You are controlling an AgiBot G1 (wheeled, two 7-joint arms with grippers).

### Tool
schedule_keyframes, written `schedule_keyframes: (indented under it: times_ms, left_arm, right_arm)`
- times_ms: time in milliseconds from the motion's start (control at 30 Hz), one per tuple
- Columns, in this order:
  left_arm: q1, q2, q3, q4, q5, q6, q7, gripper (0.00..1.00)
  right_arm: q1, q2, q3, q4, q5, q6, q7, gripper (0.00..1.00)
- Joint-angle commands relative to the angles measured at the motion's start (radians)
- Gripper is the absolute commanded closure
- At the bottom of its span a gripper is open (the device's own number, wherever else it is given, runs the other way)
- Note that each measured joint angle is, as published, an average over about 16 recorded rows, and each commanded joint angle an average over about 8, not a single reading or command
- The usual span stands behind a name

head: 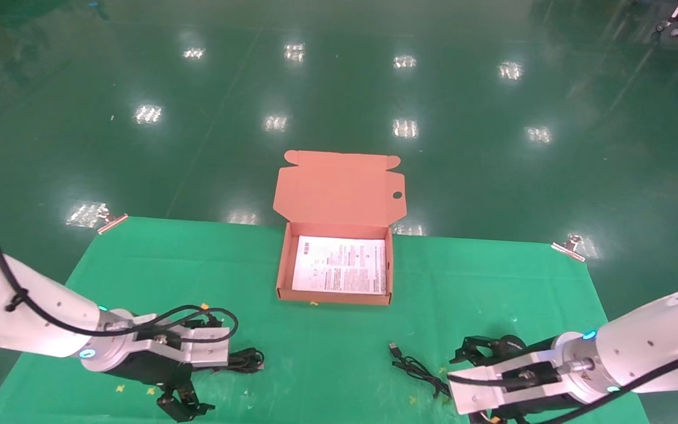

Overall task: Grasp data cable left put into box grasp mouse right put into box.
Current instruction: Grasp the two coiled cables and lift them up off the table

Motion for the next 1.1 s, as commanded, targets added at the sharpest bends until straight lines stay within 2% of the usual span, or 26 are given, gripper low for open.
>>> schedule_keyframes:
  times_ms: [33, 567, 800, 1033, 1067, 1100]
  left_arm:
    - [-0.002, 0.016, -0.001, 0.047, -0.001, -0.012, 0.006, 0.00]
    - [-0.046, 0.120, -0.015, 0.404, -0.011, -0.125, 0.109, 0.00]
    - [-0.073, 0.162, -0.001, 0.508, 0.019, -0.192, 0.194, 0.00]
    - [-0.092, 0.198, 0.003, 0.591, 0.028, -0.244, 0.257, 0.00]
    - [-0.094, 0.202, 0.002, 0.601, 0.027, -0.249, 0.266, 0.00]
    - [-0.097, 0.205, 0.002, 0.610, 0.026, -0.253, 0.274, 0.06]
  right_arm:
    - [-0.007, -0.009, 0.000, -0.018, -0.002, 0.012, 0.010, 0.00]
    - [-0.042, -0.136, -0.007, -0.284, -0.008, 0.115, -0.054, 0.00]
    - [-0.046, -0.181, -0.003, -0.390, -0.015, 0.177, -0.103, 0.00]
    - [-0.042, -0.215, -0.001, -0.473, -0.011, 0.206, -0.152, 0.00]
    - [-0.040, -0.219, -0.001, -0.485, -0.010, 0.209, -0.159, 0.00]
    - [-0.039, -0.223, -0.001, -0.496, -0.010, 0.211, -0.165, 0.00]
